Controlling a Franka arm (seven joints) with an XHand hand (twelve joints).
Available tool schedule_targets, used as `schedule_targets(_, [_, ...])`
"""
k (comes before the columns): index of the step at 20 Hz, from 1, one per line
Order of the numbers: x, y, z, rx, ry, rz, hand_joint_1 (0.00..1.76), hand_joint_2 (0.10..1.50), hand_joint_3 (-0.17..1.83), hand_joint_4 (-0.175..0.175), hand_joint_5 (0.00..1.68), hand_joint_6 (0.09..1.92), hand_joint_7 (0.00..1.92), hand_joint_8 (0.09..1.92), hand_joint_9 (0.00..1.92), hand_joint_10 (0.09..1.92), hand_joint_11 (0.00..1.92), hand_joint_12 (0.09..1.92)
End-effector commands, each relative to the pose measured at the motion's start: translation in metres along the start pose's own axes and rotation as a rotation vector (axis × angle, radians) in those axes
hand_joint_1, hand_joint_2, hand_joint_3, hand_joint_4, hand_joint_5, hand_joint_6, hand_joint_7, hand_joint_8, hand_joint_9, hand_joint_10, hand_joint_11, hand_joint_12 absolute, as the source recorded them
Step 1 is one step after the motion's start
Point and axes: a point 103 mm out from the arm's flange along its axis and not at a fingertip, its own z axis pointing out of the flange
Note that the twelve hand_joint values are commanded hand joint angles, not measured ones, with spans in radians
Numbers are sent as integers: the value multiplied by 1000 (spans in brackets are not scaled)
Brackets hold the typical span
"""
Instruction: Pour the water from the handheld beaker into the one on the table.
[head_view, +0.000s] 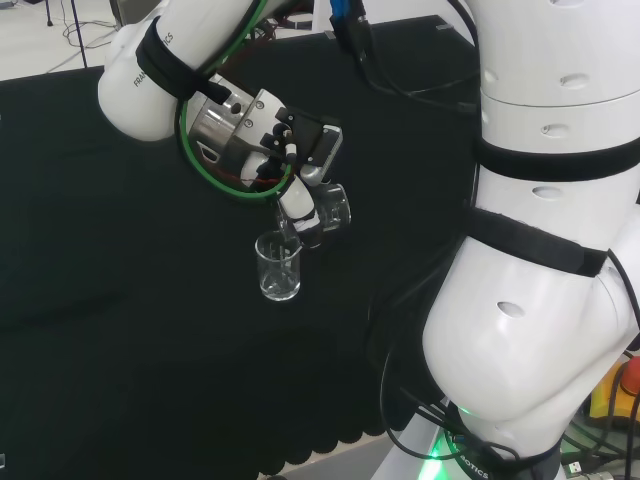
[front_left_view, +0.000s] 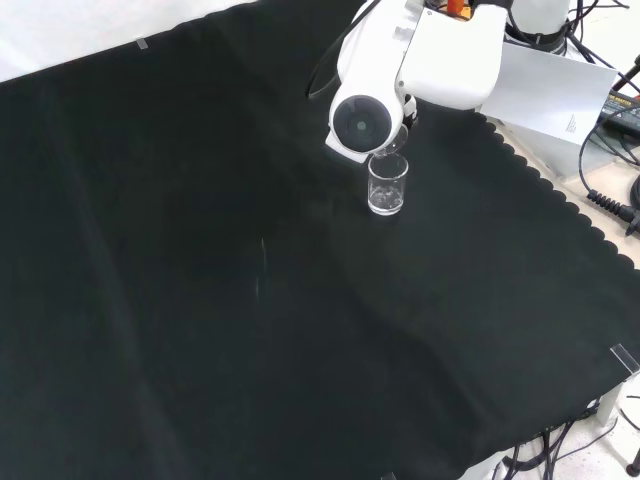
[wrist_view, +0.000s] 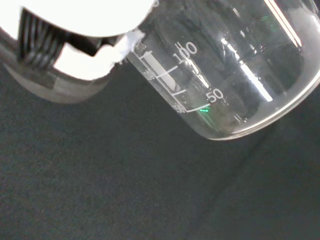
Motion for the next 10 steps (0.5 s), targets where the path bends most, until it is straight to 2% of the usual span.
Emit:
schedule_targets(1, [-1, 0, 0, 3, -14, 0, 1307, 619, 740, -175, 1242, 738, 1295, 710, 1757, 87, 1396, 686])
schedule_targets(10, [-1, 1, 0, 11, -23, 0, 1307, 619, 739, -175, 1241, 741, 1294, 712, 1756, 87, 1396, 686])
